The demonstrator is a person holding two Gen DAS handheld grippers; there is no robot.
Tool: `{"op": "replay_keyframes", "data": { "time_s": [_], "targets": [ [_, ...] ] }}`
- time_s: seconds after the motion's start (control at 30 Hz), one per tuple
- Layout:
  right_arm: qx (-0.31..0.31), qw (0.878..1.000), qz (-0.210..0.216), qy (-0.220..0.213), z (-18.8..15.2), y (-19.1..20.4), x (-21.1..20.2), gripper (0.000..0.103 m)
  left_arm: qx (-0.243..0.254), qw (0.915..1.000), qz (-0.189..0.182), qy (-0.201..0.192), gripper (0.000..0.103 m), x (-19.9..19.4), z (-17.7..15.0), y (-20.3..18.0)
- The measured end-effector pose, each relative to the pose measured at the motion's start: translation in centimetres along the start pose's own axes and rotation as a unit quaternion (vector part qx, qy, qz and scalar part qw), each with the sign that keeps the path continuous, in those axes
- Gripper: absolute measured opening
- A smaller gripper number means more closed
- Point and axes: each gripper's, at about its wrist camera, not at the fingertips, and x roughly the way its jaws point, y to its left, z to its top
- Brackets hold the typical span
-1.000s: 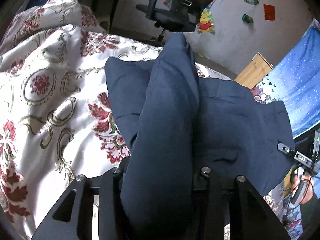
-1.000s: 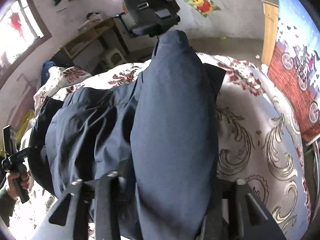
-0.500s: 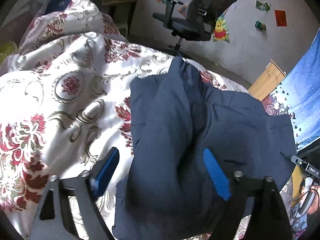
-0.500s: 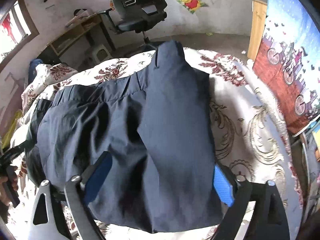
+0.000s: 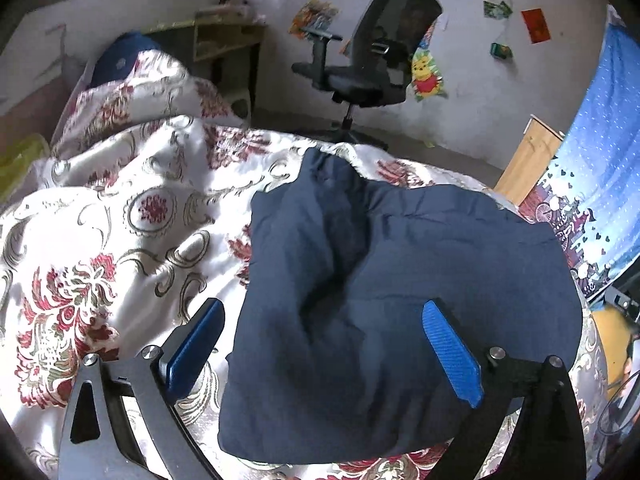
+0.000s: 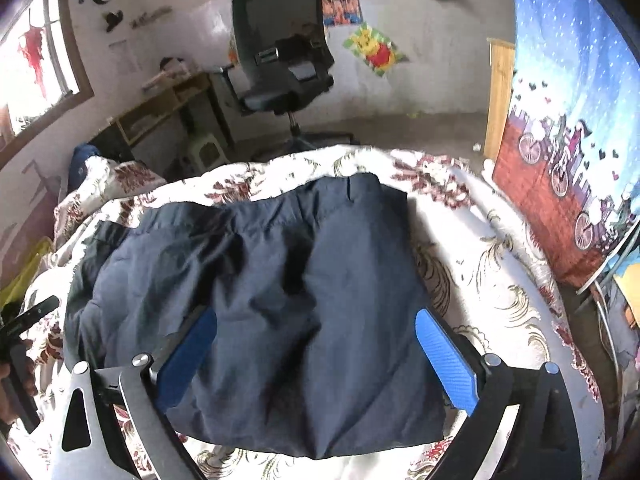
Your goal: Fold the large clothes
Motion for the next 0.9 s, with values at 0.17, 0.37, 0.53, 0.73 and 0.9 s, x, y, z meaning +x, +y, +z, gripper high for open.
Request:
{"op": "replay_keyframes", "data": {
  "time_s": [0.17, 0.37, 0.53, 0.73, 0.9],
  "targets": [
    [-0.020, 0.999, 0.007, -0.037, -1.0, 1.7, -2.3, 0.102, 0.022, 0.9996, -0.005, -0.019, 0.098, -1.6, 0.0, -1.8],
    [-0.062, 0.996, 0.011, -0.063, -2.2, 4.0, -5.2, 0.103, 0.053, 0.9974, 0.004, -0.049, 0.098, -4.1, -1.3, -4.2],
    [-0.075, 0.995, 0.017, -0.069, -3.5, 5.4, -7.5, 0.103, 0.065, 0.9957, -0.014, -0.065, 0.098, -6.7, -2.4, -6.2],
    [-0.083, 0.993, 0.024, -0.085, -4.7, 6.7, -11.0, 0.103, 0.084, 0.9923, -0.029, -0.086, 0.098, -10.5, -3.4, -8.0],
    [-0.070, 0.993, 0.026, -0.096, -6.1, 7.5, -14.3, 0.103, 0.097, 0.9889, -0.032, -0.107, 0.098, -14.3, -5.1, -8.8]
  ]
}}
